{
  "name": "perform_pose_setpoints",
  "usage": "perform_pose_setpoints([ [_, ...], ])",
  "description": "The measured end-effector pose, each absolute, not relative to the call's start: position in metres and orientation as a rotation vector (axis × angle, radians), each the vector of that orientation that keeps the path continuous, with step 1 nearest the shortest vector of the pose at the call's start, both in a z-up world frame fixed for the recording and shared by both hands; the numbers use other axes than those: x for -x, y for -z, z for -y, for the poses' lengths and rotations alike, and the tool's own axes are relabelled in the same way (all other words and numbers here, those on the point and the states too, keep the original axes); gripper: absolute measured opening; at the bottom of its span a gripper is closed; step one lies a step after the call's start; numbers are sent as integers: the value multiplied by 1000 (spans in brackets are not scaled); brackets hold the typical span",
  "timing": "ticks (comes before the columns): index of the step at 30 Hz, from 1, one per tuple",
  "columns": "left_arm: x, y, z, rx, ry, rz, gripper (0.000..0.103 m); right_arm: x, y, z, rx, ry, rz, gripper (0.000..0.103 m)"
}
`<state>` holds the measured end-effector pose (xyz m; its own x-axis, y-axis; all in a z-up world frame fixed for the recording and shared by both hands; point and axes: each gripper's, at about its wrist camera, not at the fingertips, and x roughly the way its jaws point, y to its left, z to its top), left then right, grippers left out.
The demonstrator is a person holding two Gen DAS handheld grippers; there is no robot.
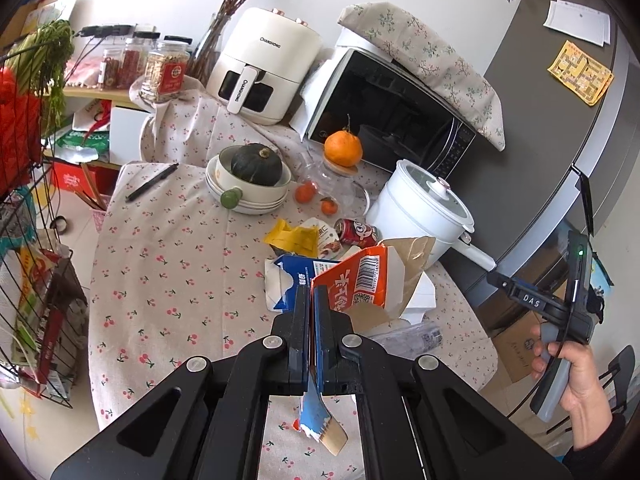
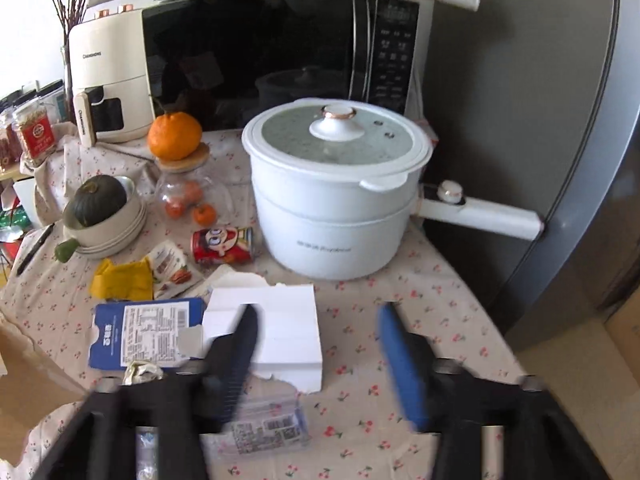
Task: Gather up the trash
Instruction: 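Grasp the blue biscuit box flap with the right tool while the left tool holds the paper bag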
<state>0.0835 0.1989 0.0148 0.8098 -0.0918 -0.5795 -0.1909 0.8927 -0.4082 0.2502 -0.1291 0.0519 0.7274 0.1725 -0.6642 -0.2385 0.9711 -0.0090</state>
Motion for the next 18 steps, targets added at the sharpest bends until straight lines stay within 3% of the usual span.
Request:
perform_pose_setpoints([
  [5,-81,-12,-207,473,-68,-639,1,-266,-3,94,168,-275,-849,79],
  [18,-100,4,-215,510,-77,-690,1,-358,64,151,-115,-478,-994,79],
])
